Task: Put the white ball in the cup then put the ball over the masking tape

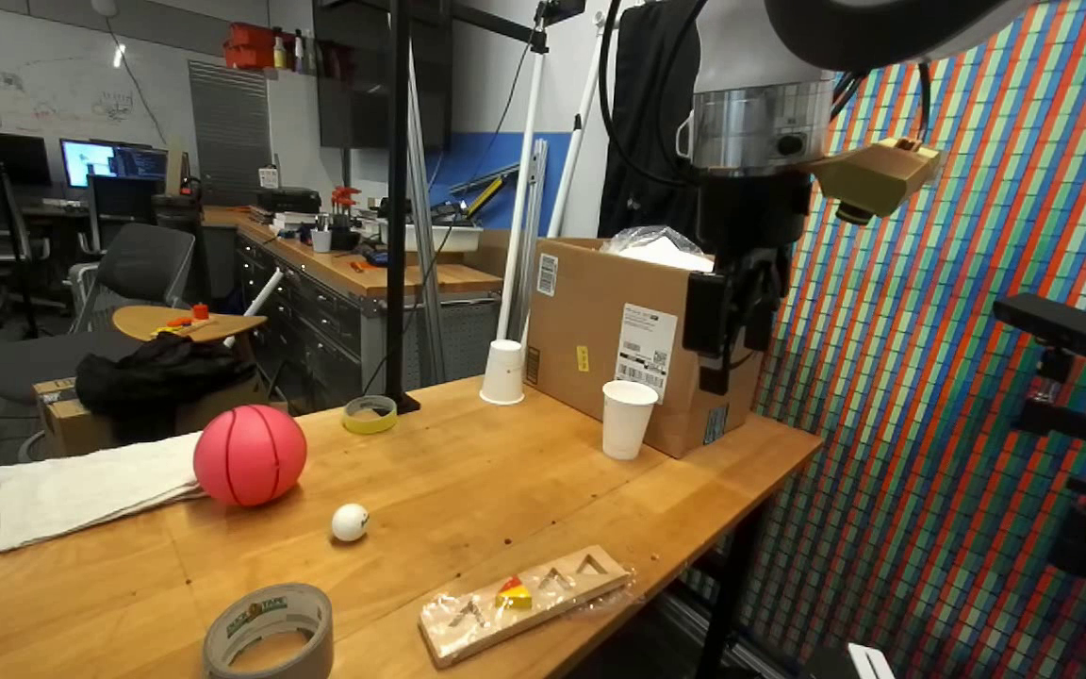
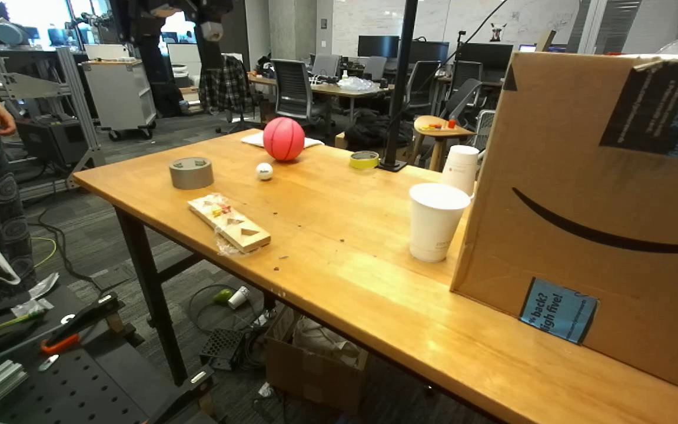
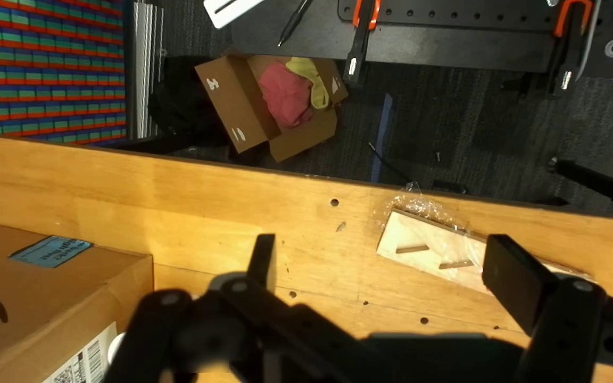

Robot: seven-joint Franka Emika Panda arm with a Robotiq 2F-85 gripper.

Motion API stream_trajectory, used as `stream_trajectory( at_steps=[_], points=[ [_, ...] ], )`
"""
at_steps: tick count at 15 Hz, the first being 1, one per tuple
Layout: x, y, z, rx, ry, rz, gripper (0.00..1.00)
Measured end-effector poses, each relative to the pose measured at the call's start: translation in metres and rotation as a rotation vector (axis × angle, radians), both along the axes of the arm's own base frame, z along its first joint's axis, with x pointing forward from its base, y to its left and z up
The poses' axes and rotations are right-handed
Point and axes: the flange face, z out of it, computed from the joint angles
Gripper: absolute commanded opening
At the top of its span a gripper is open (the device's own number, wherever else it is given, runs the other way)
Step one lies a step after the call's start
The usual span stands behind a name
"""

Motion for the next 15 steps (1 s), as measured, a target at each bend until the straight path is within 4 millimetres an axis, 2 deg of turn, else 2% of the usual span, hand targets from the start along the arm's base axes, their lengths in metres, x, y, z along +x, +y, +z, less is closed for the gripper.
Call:
stream_trajectory(
  at_steps=[3,10,13,15],
  points=[
    [0.000,0.014,-0.002,0.002,0.003,0.031,1.00],
    [-0.003,0.096,-0.011,0.002,-0.011,0.186,1.00],
    [0.011,0.129,-0.014,-0.006,-0.033,0.268,1.00],
    [0.031,0.155,-0.010,-0.010,-0.063,0.334,1.00]
  ],
)
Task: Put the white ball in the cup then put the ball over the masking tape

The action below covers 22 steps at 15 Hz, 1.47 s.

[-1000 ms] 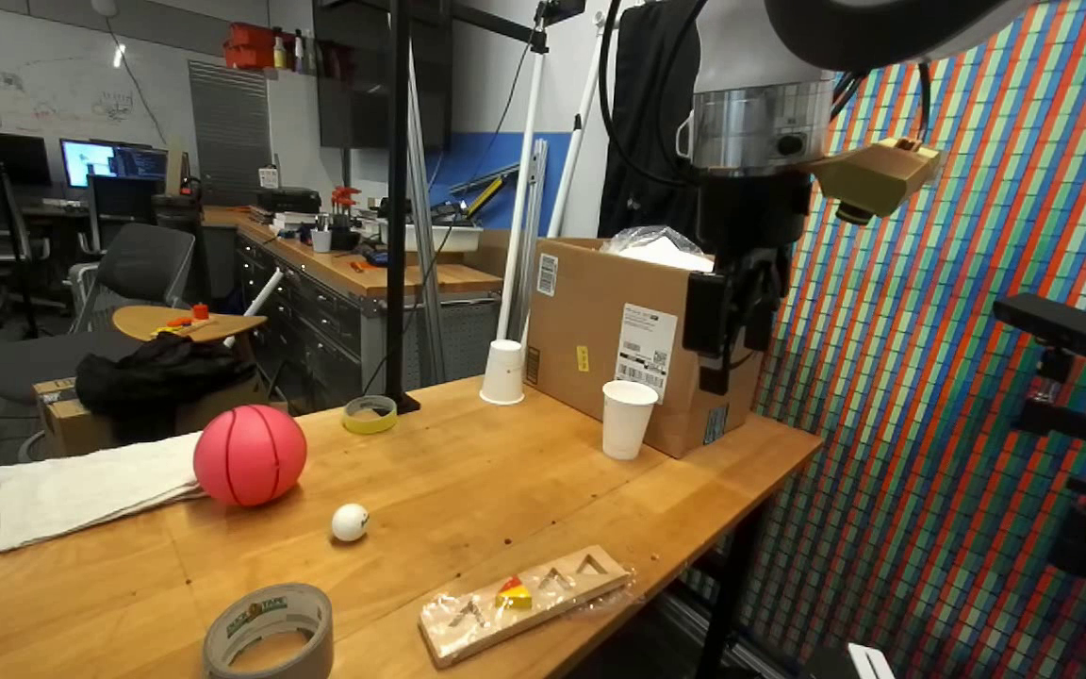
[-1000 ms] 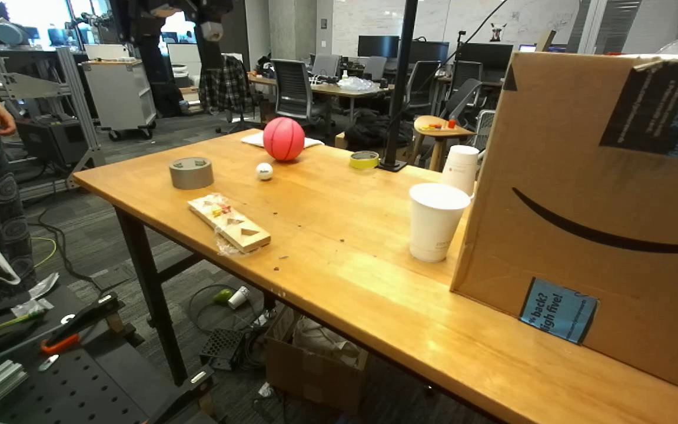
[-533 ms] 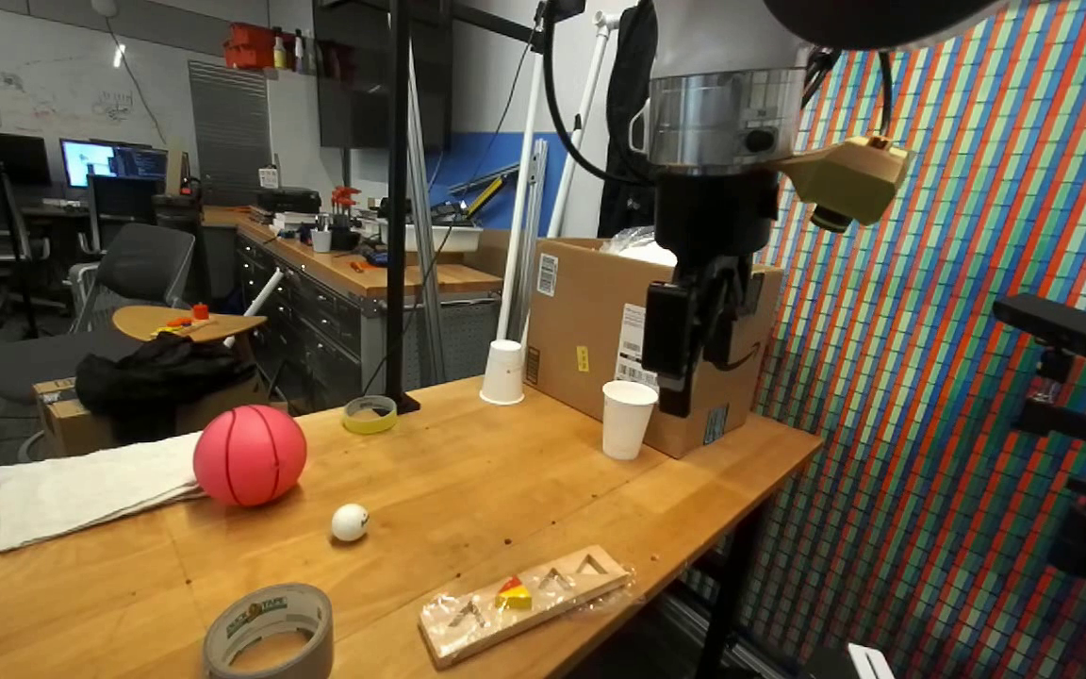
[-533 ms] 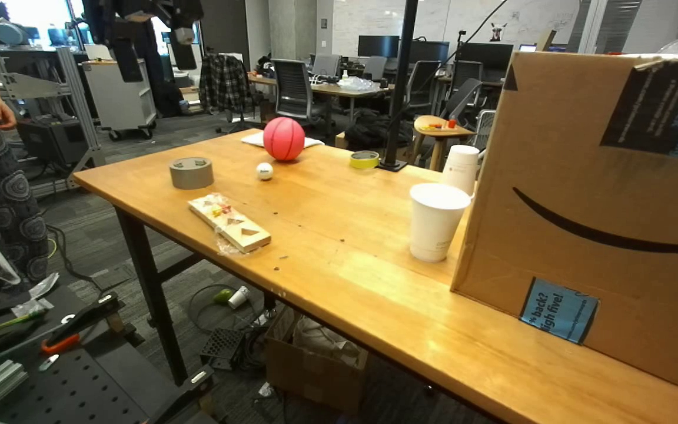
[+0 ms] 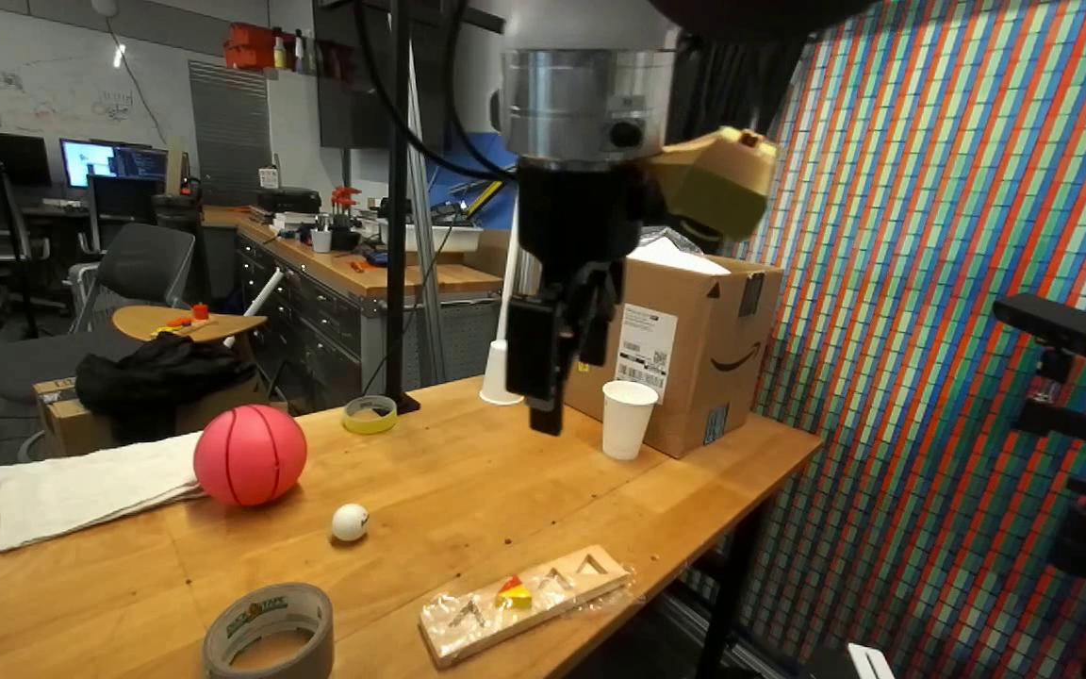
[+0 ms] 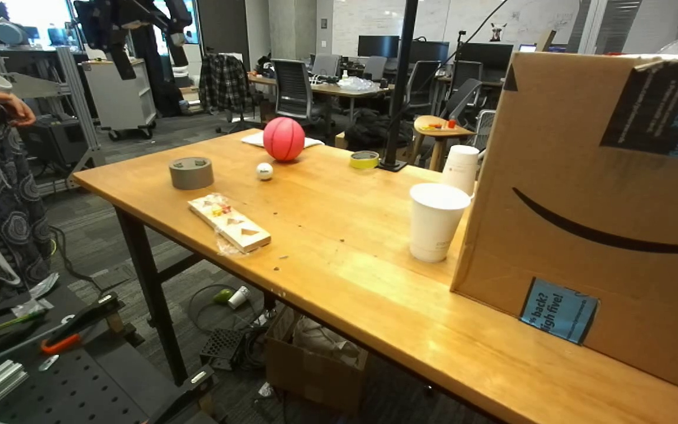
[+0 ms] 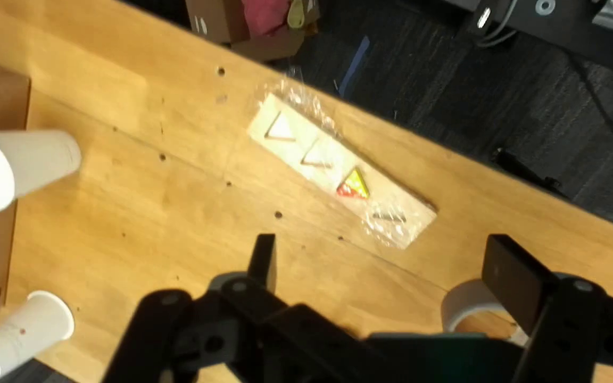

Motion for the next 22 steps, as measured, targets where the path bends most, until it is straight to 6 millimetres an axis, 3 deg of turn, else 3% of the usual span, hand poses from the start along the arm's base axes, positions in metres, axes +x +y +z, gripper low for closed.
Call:
stream_trajectory(
  at_steps=[6,11,16,22],
  points=[
    [0.089,0.067,0.017,-0.052,-0.048,0.205,1.00],
    [0.163,0.096,-0.006,-0.070,-0.009,0.315,1.00],
    [0.208,0.095,-0.051,-0.067,0.062,0.357,1.00],
    [0.228,0.083,-0.103,-0.055,0.117,0.353,1.00]
  ],
)
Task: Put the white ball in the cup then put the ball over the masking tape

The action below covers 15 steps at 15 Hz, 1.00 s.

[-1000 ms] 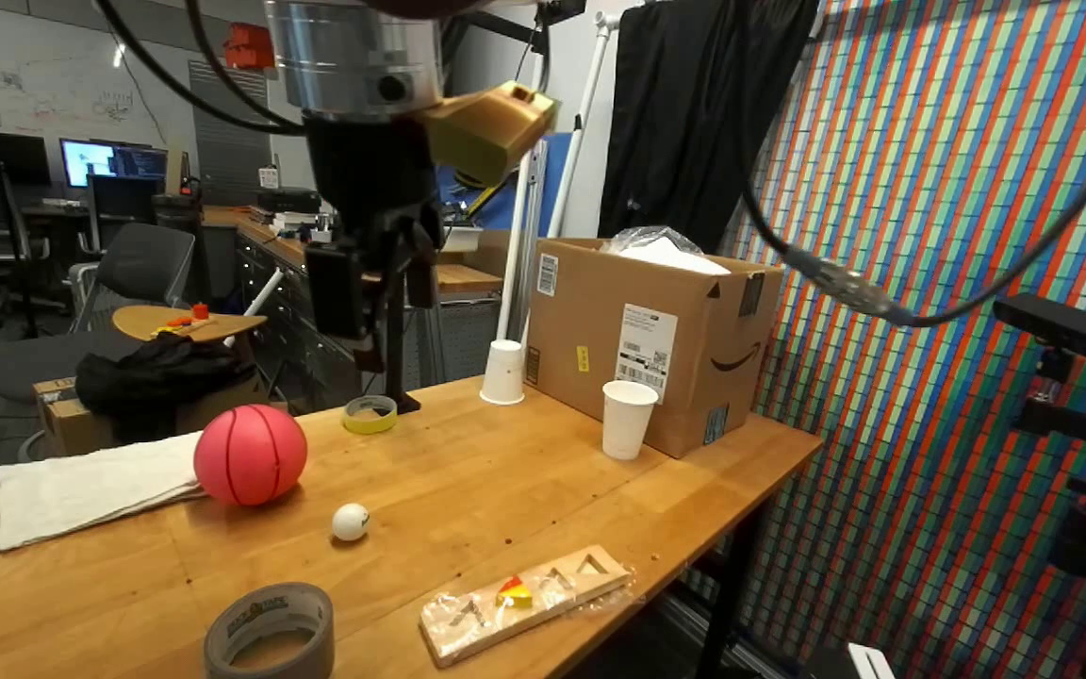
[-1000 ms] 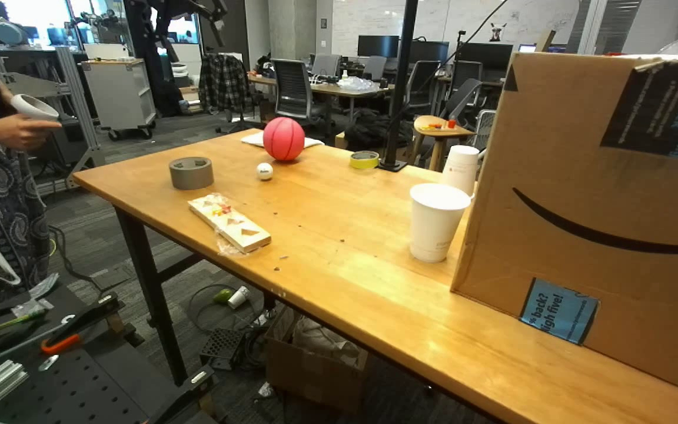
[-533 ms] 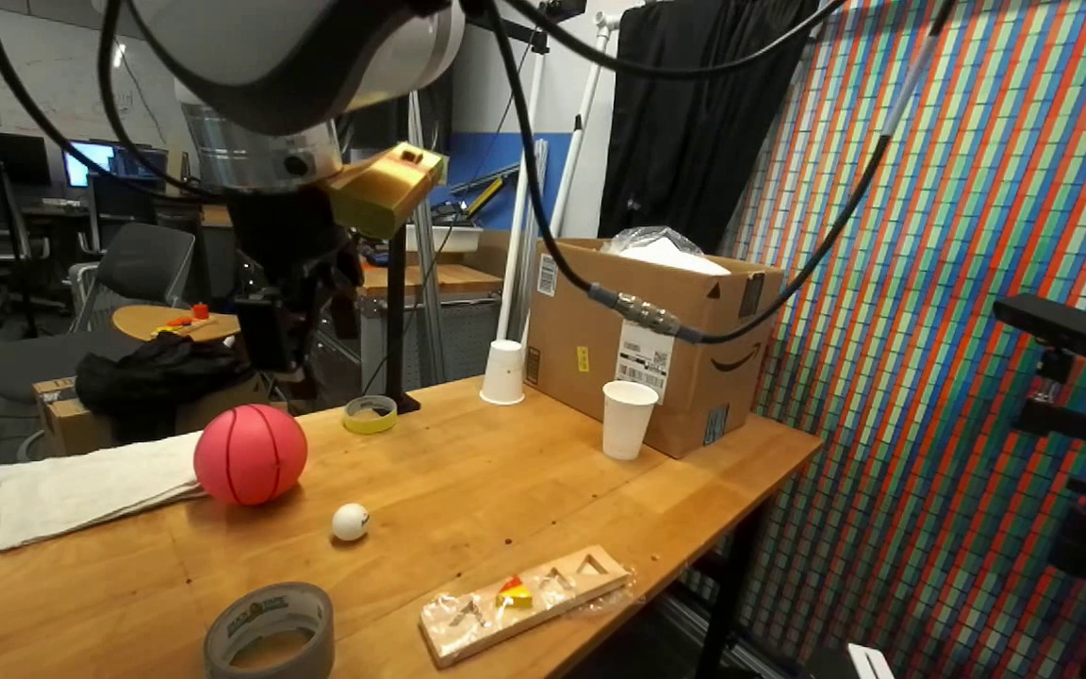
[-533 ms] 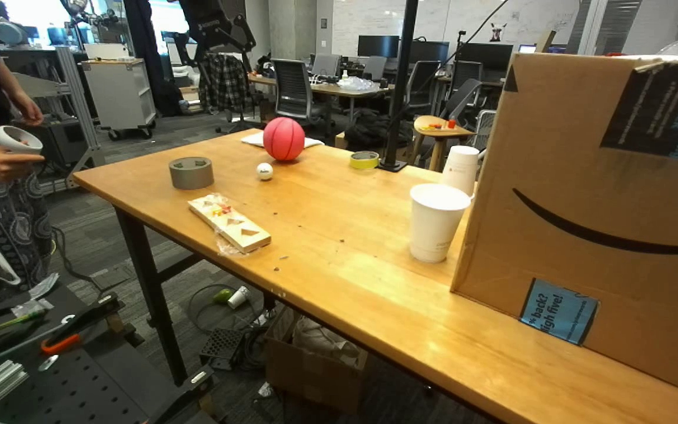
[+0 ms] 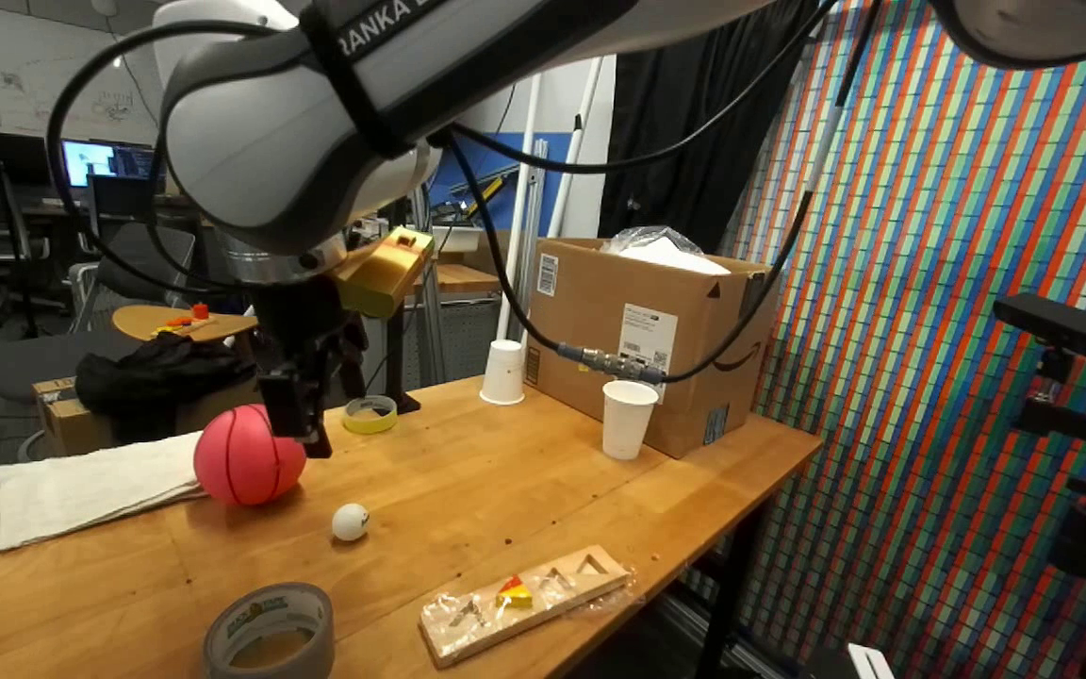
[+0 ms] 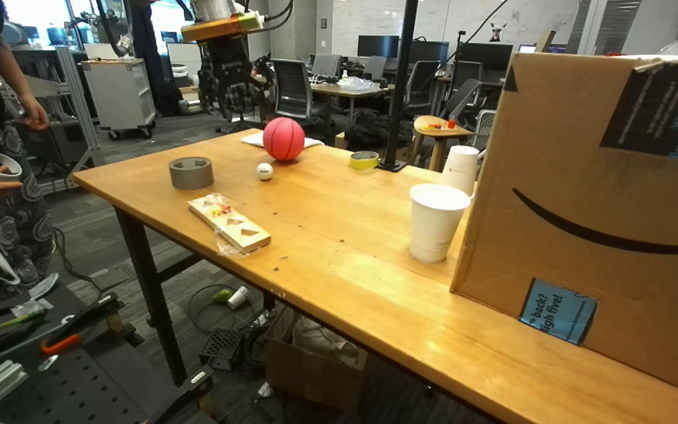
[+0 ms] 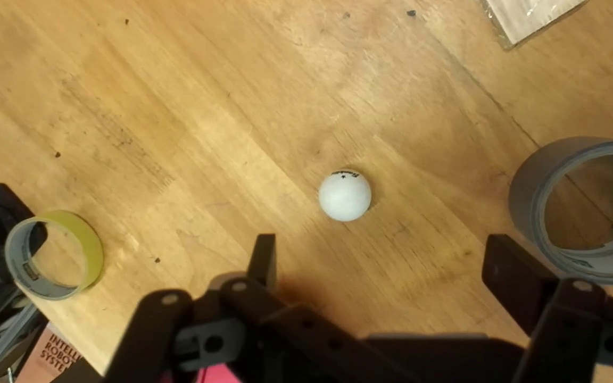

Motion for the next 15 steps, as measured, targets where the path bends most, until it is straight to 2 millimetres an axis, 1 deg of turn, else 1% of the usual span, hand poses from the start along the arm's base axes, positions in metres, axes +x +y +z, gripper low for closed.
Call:
stream_trajectory(
  at_steps=[5,9,12,15],
  points=[
    [-0.003,0.010,-0.040,0.009,0.043,0.023,1.00],
    [0.000,0.017,-0.065,0.018,0.062,0.040,1.00],
    [0.008,0.014,-0.080,0.018,0.078,0.046,1.00],
    [0.023,0.004,-0.092,0.014,0.091,0.044,1.00]
  ],
)
